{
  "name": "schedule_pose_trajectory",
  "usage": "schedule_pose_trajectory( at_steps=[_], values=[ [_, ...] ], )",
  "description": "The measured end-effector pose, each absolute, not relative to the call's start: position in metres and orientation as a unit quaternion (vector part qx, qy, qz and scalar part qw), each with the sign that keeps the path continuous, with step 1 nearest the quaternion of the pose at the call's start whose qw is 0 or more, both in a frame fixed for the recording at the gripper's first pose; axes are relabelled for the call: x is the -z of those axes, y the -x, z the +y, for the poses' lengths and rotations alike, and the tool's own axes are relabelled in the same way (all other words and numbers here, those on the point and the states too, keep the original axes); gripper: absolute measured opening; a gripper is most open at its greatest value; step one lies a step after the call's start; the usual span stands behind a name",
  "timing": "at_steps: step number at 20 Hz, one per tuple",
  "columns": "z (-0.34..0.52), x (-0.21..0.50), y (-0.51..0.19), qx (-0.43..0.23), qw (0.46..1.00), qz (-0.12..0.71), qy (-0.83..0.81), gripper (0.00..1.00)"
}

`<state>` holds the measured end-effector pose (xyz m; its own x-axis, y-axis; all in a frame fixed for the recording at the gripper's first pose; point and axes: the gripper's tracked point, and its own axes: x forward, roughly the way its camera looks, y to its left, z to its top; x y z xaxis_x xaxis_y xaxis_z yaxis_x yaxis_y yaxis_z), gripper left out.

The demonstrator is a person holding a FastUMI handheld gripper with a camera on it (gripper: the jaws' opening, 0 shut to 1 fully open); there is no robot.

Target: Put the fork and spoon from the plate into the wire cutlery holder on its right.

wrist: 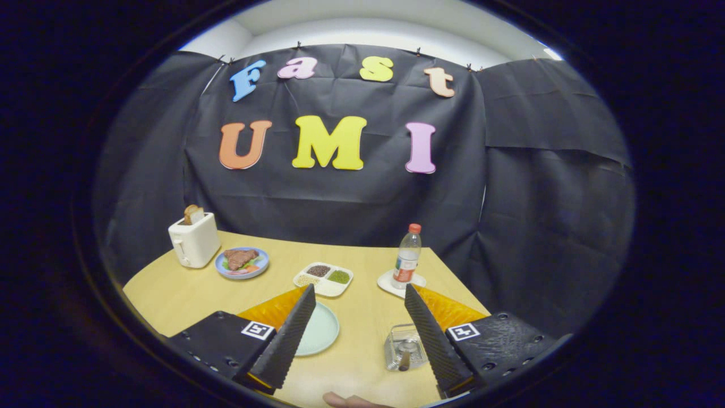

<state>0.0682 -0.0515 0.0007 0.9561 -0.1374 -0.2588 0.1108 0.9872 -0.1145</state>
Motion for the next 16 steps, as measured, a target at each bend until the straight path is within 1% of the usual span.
schedule_pose_trajectory(
  at_steps=[5,13,16],
  values=[
    [-0.010,0.024,-0.084,0.038,0.987,0.154,0.038,0.95],
    [0.038,0.081,-0.113,0.029,0.977,0.207,0.042,0.95],
    [0.050,0.107,-0.123,0.030,0.969,0.241,0.035,0.95]
  ],
)
